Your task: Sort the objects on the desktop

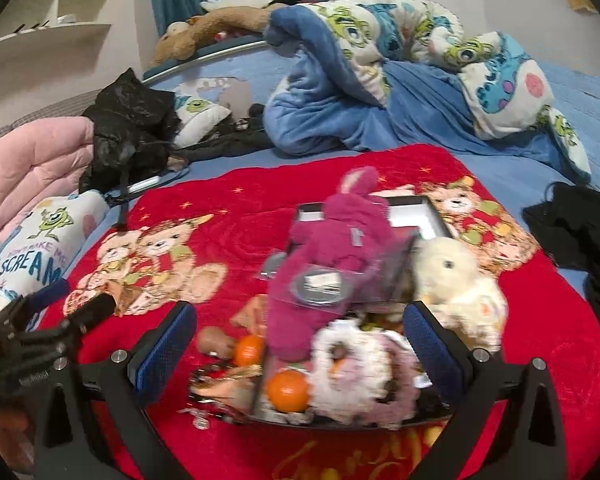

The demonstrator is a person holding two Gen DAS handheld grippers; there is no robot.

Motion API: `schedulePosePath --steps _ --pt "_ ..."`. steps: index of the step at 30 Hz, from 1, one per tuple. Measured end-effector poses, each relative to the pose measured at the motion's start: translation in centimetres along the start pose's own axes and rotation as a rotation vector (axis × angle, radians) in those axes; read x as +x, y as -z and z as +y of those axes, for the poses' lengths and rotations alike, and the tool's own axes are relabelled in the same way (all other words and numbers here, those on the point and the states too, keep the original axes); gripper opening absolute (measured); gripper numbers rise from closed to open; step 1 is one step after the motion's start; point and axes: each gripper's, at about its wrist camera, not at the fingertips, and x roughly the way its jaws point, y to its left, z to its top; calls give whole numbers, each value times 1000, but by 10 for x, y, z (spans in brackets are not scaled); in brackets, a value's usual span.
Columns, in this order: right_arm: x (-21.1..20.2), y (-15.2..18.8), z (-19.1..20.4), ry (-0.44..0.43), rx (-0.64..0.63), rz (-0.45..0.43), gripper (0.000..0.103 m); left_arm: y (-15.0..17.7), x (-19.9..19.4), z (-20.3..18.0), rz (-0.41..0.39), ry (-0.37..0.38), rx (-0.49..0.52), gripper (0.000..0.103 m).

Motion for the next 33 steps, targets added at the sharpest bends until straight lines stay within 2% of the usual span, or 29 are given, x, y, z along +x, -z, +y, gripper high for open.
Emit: schedulePosePath --steps 9,15,18,21,27,33 --pt "25 -6 49 -69 -11 7 103 -3 13 44 18 -57 -16 103" --pt "40 -12 63 -88 71 -4 103 -11 38 58 38 -95 23 103" --pt "44 -11 66 -73 68 6 103 -10 48 63 46 -114 29 103" --pt "50 -9 63 -61 62 32 103 0 56 66 57 -141 33 103" --pt "64 4 58 -114 69 106 103 10 69 66 63 -221 107 103" --pt "88 19 69 -136 57 200 99 14 84 76 84 -222 96 103"
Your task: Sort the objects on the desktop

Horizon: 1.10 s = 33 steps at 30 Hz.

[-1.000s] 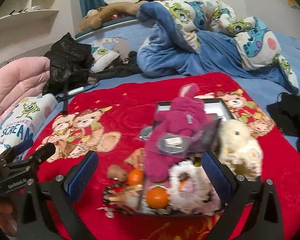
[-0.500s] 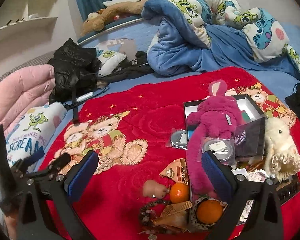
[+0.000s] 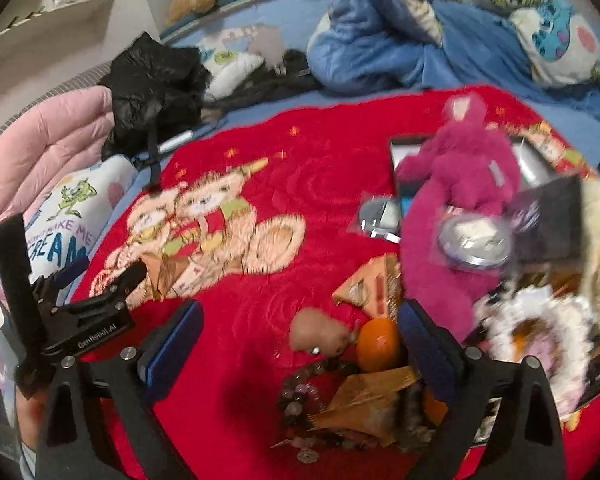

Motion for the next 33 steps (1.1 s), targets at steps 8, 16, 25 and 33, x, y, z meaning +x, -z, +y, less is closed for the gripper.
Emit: schedulePosePath --steps 8,16,25,33 --pt "29 5 1 91 8 83 98 5 32 3 75 2 -4 103" --pt "37 19 22 217 -135 151 103 13 58 2 176 40 -9 103" --pt "48 25 34 350 -182 139 103 17 69 5 216 80 -49 103" --pt "48 27 38 445 -230 124 71 17 63 4 200 130 -50 73"
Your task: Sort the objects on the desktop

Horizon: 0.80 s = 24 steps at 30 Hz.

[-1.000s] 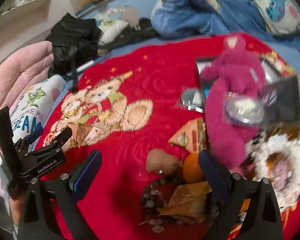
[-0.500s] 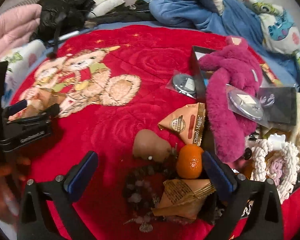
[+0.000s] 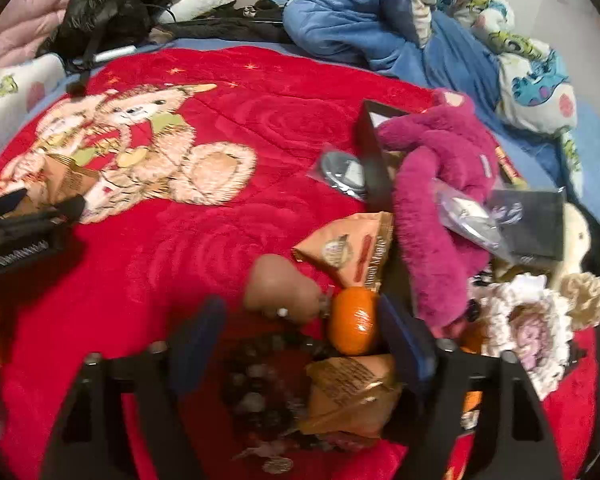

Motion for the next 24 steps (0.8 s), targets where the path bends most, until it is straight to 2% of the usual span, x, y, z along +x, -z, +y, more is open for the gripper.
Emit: schedulePosePath --steps 4,5,6,7,10,12,15,22,24 --pt "-1 0 -2 3 -7 -13 63 0 -6 -8 -15 -2 41 46" --pt "-3 -1 -2 -9 -3 -21 57 0 -7 -9 -20 -8 48 33" --pt "-4 -1 -2 -17 0 -27 51 0 -8 -10 -20 9 53 28" --pt "-6 -1 -1 -23 1 -31 50 0 -8 -10 -23 5 54 22" --pt "-7 -2 2 -18 -11 -34 46 -1 -10 -6 -28 9 41 20" --pt "-8 -2 -1 -20 2 -37 32 0 -11 -5 -30 13 36 19" --pt "-9 -3 -10 -29 47 -38 21 0 -12 -6 -35 5 40 18" --pt "-12 -3 -21 -72 88 -44 12 1 -18 -7 -53 -12 46 16" --pt "-13 -3 -22 -105 98 -46 5 2 -20 -7 -59 -12 45 15"
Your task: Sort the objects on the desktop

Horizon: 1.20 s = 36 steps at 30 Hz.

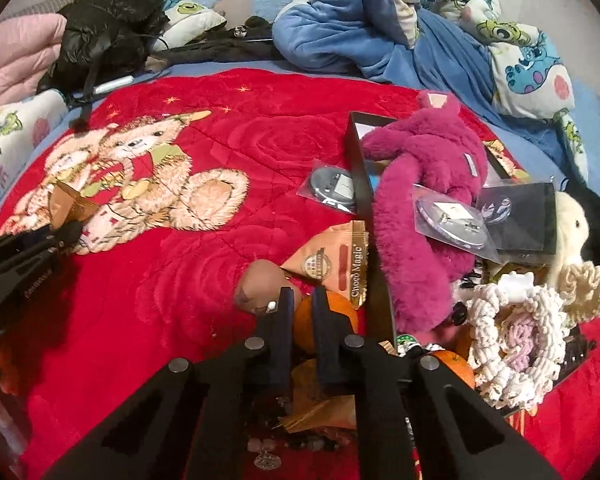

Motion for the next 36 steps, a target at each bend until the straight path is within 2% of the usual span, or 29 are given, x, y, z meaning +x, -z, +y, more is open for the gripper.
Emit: schedulePosePath --steps 3,5,7,10,12,17,23,25,27,31,33,36 --pt "2 2 2 -75 13 19 4 1 -2 1 -3 7 -5 15" --pt "6 4 11 -37 -22 31 4 1 -3 1 -6 8 -8 15" --pt "7 4 15 -49 -18 32 4 1 -3 1 -5 15 -11 15" --pt "3 3 13 0 -13 12 6 1 -3 3 -5 24 -22 15" --pt "3 2 8 11 5 11 22 1 -4 5 -9 28 -27 15" --pt "4 0 0 -53 47 9 32 1 -8 6 -22 34 -34 15" --pt "2 0 3 -57 37 5 40 2 -29 0 -71 23 -25 15" --pt "0 0 4 -52 41 -7 46 4 -36 -2 -87 16 -22 15" --pt "-2 -1 6 -43 37 -22 67 8 -42 -2 -89 16 -22 15" --pt "1 1 11 -24 40 -42 75 16 -56 5 -105 48 -67 15" --pt "4 2 16 -24 40 -43 86 19 -61 7 -108 58 -79 15" --pt "9 2 23 10 25 -33 88 19 -65 5 -118 47 -70 15"
